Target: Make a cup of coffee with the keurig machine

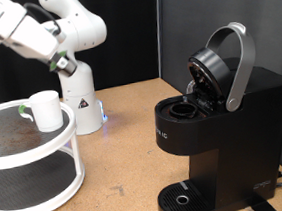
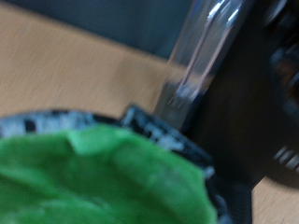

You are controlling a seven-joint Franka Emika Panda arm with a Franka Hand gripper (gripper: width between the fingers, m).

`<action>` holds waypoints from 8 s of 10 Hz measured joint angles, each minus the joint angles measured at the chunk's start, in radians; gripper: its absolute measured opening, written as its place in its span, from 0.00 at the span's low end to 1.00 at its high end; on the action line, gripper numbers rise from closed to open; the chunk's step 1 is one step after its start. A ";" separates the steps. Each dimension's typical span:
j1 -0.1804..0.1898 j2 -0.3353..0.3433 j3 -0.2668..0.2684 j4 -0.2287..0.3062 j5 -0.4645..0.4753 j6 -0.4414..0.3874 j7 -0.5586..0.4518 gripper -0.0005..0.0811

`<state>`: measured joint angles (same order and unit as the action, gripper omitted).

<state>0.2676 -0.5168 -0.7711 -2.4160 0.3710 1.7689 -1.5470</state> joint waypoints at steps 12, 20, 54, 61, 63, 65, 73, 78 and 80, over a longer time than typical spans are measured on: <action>0.106 0.035 0.176 0.033 0.409 0.265 0.308 0.59; 0.194 0.195 0.263 0.152 0.492 0.391 0.362 0.59; 0.167 0.282 0.300 0.019 0.515 0.441 0.240 1.00; 0.168 0.180 0.289 0.064 0.610 0.399 0.270 1.00; 0.168 0.156 0.289 0.107 0.628 0.392 0.314 1.00; 0.168 0.154 0.287 0.119 0.627 0.380 0.335 1.00; 0.234 0.170 0.443 0.173 0.679 0.465 0.443 1.00; 0.243 0.196 0.481 0.195 0.695 0.478 0.513 1.00; 0.250 0.236 0.530 0.218 0.672 0.507 0.568 1.00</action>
<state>0.5181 -0.2810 -0.2414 -2.1979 1.0429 2.2763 -0.9788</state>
